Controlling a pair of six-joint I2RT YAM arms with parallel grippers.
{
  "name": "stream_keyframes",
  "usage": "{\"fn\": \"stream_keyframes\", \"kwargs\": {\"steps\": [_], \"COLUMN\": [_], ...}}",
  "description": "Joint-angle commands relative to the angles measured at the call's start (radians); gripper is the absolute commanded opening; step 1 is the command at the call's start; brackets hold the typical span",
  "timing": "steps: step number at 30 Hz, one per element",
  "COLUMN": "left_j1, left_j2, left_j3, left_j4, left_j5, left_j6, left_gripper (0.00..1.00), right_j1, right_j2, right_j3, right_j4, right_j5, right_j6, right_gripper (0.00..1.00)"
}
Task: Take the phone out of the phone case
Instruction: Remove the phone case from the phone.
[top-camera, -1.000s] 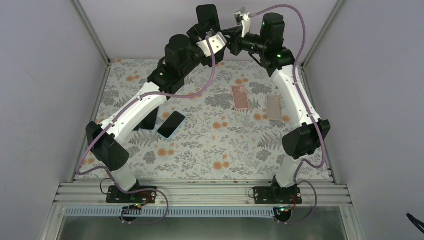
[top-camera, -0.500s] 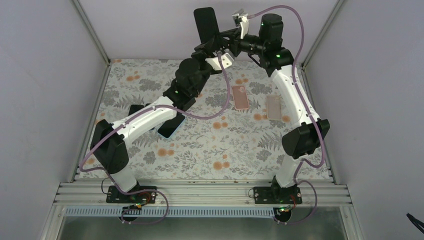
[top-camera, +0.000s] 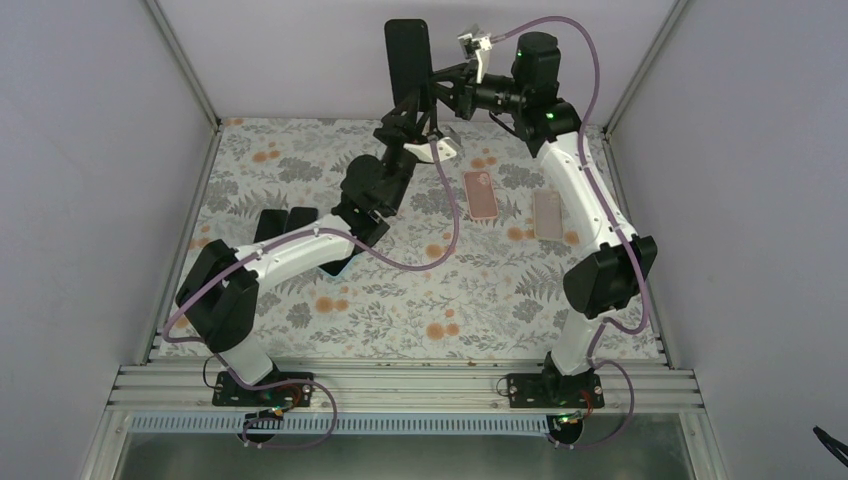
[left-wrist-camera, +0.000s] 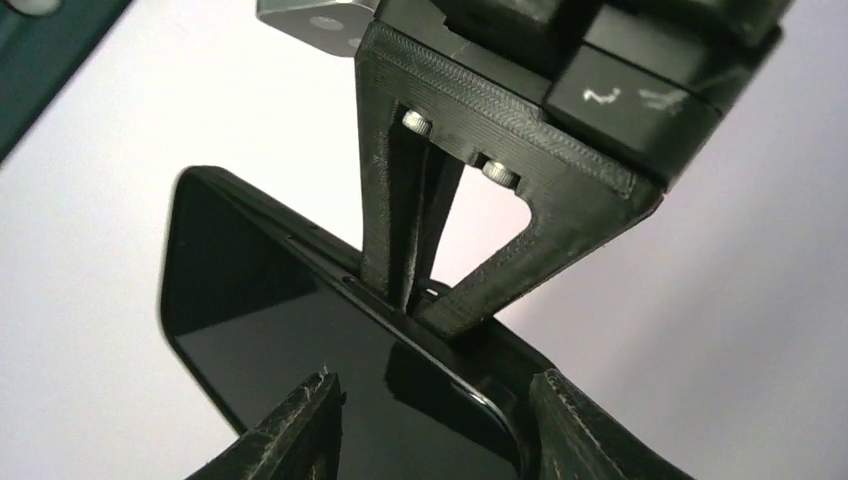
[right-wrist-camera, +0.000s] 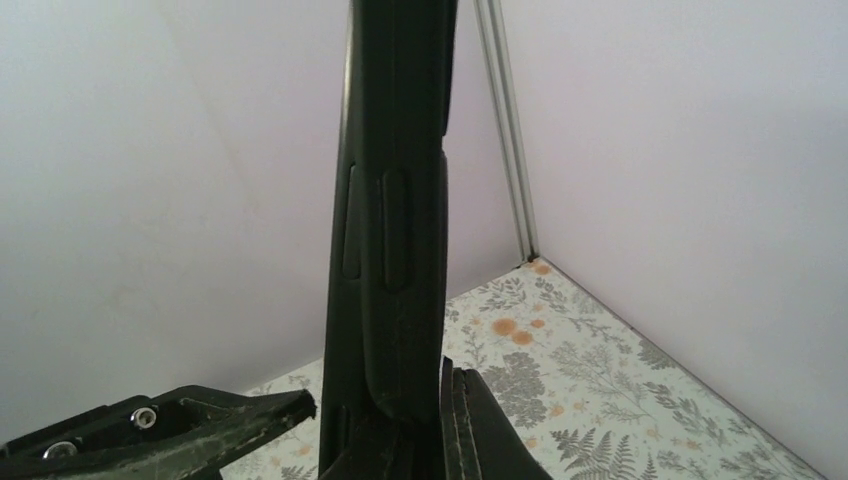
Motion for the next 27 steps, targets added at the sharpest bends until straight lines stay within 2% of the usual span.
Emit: {"fn": "stream_keyframes", "kwargs": {"steps": [1, 9, 13, 19, 27], "left_j1": [0.017, 0.013, 0.011, 0.011, 0.016], "left_j2": [-0.043, -0.027, 0.005, 0.072, 0.134], "left_j3": [-0.062, -0.123, -0.12, -0.061, 0.025], "left_j4": [0.315, 0.446, 0.533, 0.602, 0.656], "left_j5": [-0.12, -0.079, -0.057, -0.041, -0.035], "left_j6": [0.183, 0.279, 0.349, 0.419, 0.475], "left_gripper": [0.46, 0.46, 0.42, 0.34, 0.29], "right_j1": [-0.043, -0.054, -0.054, -0.047, -0.036], "right_j2": [-0.06, -0.074, -0.075, -0.074, -0.09], "right_j3": [0.008, -0.037, -0.073, -0.097, -0.17], "right_j4": [0.038, 0.098, 0.103, 0.112, 0.075], "right_j5": [-0.067, -0.122, -0.133, -0.171, -0.156], "right_j6": [0.048, 0.111, 0.119, 0.124, 0.06], "right_gripper": [0.03, 0.03, 0.03, 0.03, 0.03]}}
